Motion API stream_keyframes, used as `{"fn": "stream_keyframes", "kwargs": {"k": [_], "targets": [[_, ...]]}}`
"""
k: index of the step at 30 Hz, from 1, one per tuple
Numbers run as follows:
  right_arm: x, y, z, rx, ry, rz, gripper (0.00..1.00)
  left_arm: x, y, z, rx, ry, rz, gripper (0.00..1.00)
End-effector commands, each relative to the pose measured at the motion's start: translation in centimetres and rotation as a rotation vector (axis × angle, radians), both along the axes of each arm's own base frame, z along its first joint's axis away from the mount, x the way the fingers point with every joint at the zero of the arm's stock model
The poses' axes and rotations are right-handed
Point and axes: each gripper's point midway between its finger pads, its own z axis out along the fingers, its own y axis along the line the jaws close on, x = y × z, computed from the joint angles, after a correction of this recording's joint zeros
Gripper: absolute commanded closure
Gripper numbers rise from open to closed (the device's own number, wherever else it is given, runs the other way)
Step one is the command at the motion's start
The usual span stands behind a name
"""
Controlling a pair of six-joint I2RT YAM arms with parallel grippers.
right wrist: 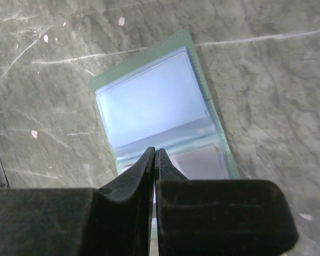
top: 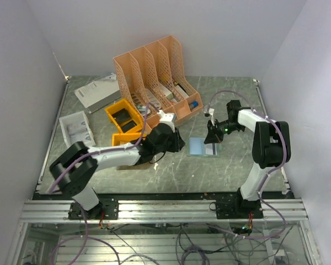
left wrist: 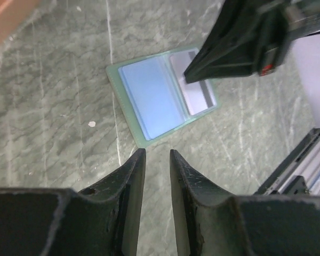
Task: Put the credit cards into the card holder
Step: Open the card holder at the center of the board, then move the storage box to the center of the board.
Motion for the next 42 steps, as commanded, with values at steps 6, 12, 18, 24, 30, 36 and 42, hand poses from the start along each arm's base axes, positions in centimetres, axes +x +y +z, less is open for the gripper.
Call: {"fn": "stream_keyframes", "kwargs": {"k": [6,12,18,24,30,36,42], "targets": [[-0.6,1.8,-2.8,-0.1,0.084,0.029,0.98,0.4,5.4,8.2,-0.1,-0.271,0.123,0.53],[0.0,1.8,-1.5,-0.109,0.057,0.032,0.97,0.3,9.7,8.5,0.05,-0.254,0.215,0.34],[0.6,2.0,4.1,0.013,-0.107,0.039,0.86,-1.1,15.9,7.9,0.247,-0.176,0.346,0.34],[-0.6,4.4,8.8,0.181,-0.26,0.098,0.66,-2.4,21.3,7.3,0.301,-0.103,0.435,0.28],[-1.4,6.4,8.8,0.194,-0.261,0.14,0.64,-1.2,22.5,4.8,0.21,0.049,0.41,0.46],[-1.5,7.2,8.2,0.176,-0.217,0.155,0.82,0.8,20.9,0.4,0.322,0.154,0.348,0.78],[-1.3,7.1,8.3,0.169,-0.224,0.144,0.87,1.4,18.7,-3.1,0.346,0.227,0.247,0.84]]}}
